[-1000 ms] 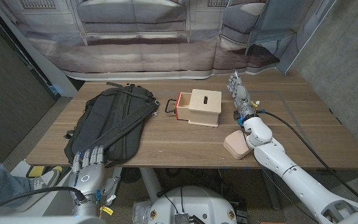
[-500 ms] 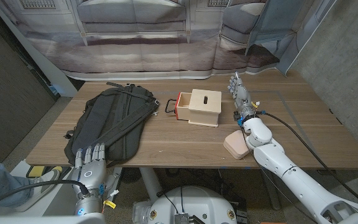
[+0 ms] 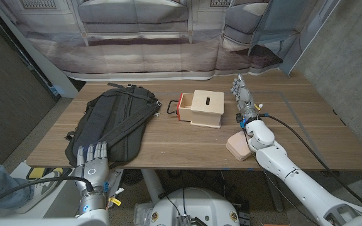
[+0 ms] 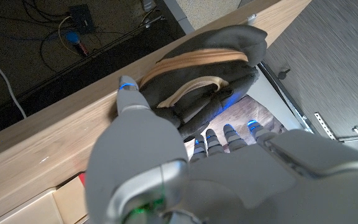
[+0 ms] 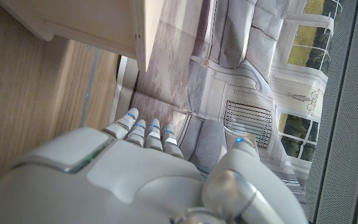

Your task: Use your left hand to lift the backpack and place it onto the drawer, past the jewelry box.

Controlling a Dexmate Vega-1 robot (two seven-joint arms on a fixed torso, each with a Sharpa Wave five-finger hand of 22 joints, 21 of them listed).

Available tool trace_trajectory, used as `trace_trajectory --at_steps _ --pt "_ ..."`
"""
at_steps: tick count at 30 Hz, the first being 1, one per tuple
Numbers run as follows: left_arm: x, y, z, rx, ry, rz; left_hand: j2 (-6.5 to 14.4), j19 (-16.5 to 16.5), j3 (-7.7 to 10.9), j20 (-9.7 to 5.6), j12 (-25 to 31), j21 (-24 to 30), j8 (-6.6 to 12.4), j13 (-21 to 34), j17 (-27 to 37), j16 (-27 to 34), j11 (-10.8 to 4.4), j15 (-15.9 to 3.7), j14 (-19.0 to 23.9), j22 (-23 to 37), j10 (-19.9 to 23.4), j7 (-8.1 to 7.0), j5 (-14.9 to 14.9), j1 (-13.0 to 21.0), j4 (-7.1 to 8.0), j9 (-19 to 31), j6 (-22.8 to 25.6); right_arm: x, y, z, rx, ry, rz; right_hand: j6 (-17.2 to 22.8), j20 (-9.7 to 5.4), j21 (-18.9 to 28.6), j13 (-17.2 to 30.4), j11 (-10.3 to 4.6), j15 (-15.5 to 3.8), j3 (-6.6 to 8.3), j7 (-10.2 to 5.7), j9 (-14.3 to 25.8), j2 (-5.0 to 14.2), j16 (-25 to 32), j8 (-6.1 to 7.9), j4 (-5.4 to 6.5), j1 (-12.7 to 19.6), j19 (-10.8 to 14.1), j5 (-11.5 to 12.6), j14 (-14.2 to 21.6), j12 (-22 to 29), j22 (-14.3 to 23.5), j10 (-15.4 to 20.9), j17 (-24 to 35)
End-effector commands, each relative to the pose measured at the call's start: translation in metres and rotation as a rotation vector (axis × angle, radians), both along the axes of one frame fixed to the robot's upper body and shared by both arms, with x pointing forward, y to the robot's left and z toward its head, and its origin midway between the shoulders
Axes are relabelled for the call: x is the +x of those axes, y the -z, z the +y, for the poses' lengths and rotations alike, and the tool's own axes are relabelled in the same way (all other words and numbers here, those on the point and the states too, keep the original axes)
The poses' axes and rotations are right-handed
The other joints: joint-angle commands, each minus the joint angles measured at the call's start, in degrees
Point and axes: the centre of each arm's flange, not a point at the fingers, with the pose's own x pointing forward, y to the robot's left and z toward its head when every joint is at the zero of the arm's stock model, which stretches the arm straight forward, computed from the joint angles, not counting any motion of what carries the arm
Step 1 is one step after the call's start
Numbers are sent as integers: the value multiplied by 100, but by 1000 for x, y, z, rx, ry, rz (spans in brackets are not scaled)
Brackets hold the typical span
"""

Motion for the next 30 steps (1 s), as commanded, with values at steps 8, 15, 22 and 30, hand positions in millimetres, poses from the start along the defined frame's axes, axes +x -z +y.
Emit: trace_trajectory --at_steps 8,15,22,30 --pt "4 -3 2 28 -31 -29 69 -69 -5 14 51 15 53 19 15 45 -57 -65 52 9 99 -32 35 78 2 31 137 2 5 -1 15 -1 16 -15 -7 -12 20 7 30 -38 -30 13 0 -5 -18 -8 46 15 0 23 -25 33 45 27" --pt "3 -2 4 37 -60 -35 92 -41 1 26 62 25 67 20 14 58 -88 -88 109 9 154 -58 37 110 0 31 210 2 6 0 12 -3 21 -16 -7 -12 20 8 38 -42 -35 13 3 -5 -18 -10 47 15 -1 23 -27 33 41 28" --pt "8 -3 7 54 -56 -46 131 8 18 31 74 41 83 20 12 61 -119 -111 156 8 224 -73 41 168 -11 32 300 2 9 -2 13 3 33 -21 -7 -12 20 8 27 -46 -44 13 7 -7 -19 -11 48 16 -1 20 -28 33 39 28" --pt "16 -5 11 54 -58 -45 174 65 42 64 89 57 115 20 10 71 -146 -141 229 7 307 -107 44 242 -27 33 435 3 8 -2 14 3 37 -22 -5 -12 20 1 35 -51 -44 14 10 -5 -19 -13 48 16 -2 26 -27 33 42 28"
